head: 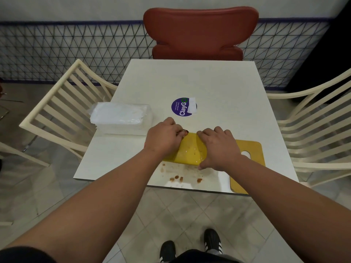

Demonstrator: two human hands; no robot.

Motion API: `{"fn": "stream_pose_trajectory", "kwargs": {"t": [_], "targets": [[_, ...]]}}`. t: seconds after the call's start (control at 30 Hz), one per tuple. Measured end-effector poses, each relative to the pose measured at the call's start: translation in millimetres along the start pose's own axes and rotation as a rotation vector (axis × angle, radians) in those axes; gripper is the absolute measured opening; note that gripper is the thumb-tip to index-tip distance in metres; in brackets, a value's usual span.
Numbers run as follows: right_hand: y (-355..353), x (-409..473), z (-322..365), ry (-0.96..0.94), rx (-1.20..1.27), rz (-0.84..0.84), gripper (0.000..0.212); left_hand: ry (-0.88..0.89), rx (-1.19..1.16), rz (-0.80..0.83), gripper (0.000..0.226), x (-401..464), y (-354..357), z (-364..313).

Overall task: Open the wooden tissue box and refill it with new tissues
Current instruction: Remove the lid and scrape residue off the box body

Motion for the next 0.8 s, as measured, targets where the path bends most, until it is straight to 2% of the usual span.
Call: {"fn": "stream_pose_trajectory", "kwargs": {"t": [0.1,0.27,0.37,0.57,0.7,0.8], "targets": [[0.6,0.7,0.2,0.0,0.005,0.005,0.108,-0.058,0.018,-0.036,0.03,-1.9,-4.8,12.2],[0.8,-1.1,0.1,0.001,0.0,0.0,0.104,0.045,-0.013,0.007,0.031,-4.5,9.8,-25.3],[0.4,0.1,0.0,-0.003,0.004,0.0,0.104,0.037,-0.016,0.021,0.029,-5.2,7.1,-16.9],[1.8,1.2,0.3,-0.007,0.0,0.005,0.108,0.217,-0.071,0.101,0.028,-35.4,1.2,-13.3],[1.0,1.8,-0.3,-0.003,-0.006,0.0,0.108,0.037,-0.054,0.003,0.027,-18.0,-5.3,1.3],[1.0,2.4,0.4,-0.003,-0.01,0.004,0.108,0.056,-0.087,0.006,0.025,-37.3,-1.5,-5.9]]}}
Point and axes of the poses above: each hand's wrist, its own x-axis towards the middle knuckle, its own y-axis out of the palm, z = x × y, the point moved 8 cm from there along x, towards the middle knuckle, and after that the axes turned 15 degrees about -z, right-handed, at the moved point
